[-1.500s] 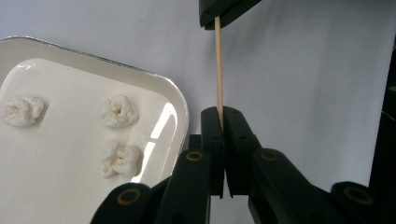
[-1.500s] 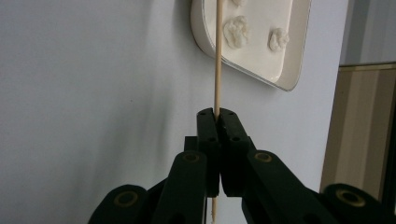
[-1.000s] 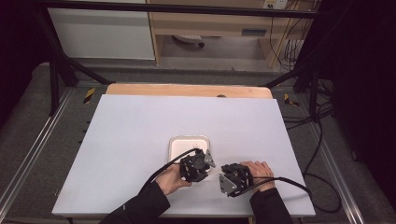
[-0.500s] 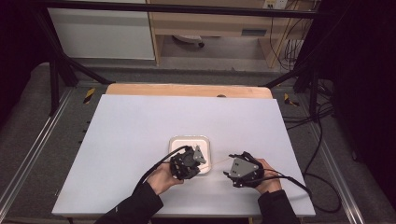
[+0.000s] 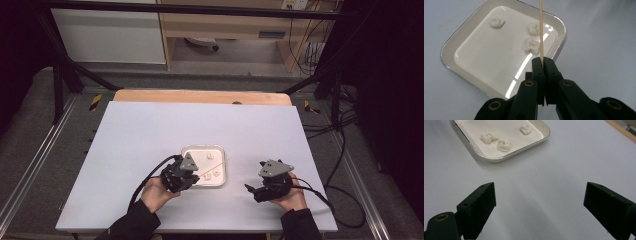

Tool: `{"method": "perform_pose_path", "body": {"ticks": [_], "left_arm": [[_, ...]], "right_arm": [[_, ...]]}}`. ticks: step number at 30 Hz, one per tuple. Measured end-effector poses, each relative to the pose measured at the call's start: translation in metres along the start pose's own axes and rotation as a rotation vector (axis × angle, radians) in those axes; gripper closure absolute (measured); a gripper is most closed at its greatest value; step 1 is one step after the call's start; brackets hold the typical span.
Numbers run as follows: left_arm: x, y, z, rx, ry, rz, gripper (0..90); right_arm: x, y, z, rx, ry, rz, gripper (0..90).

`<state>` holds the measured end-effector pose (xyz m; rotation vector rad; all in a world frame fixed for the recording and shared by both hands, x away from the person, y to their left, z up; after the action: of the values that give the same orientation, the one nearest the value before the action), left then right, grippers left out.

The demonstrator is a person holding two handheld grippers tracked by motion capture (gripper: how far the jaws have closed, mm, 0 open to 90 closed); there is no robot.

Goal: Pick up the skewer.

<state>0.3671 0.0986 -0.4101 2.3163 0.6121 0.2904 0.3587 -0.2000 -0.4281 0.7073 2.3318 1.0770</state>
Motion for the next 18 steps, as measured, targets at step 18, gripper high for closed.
{"method": "perform_pose_path", "body": {"ticks": [18], "left_arm": [[0.016, -0.058, -0.037, -0.185, 0.112, -0.140, 88.5]], "right_arm": [[0.002, 0.007, 0.008, -0.044, 0.046, 0.151, 7.6]]}}
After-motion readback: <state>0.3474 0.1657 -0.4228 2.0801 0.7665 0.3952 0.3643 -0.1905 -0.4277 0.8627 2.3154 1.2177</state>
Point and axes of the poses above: each handheld gripper's, and its own axes: z roughly forward along the jaws, y roughly out of its top, x roughly to its left, the point moved 2 cm from there along z, roughly forward along the jaws, and after that the axes turned 5 degrees about -x, right-handed, at the moved point
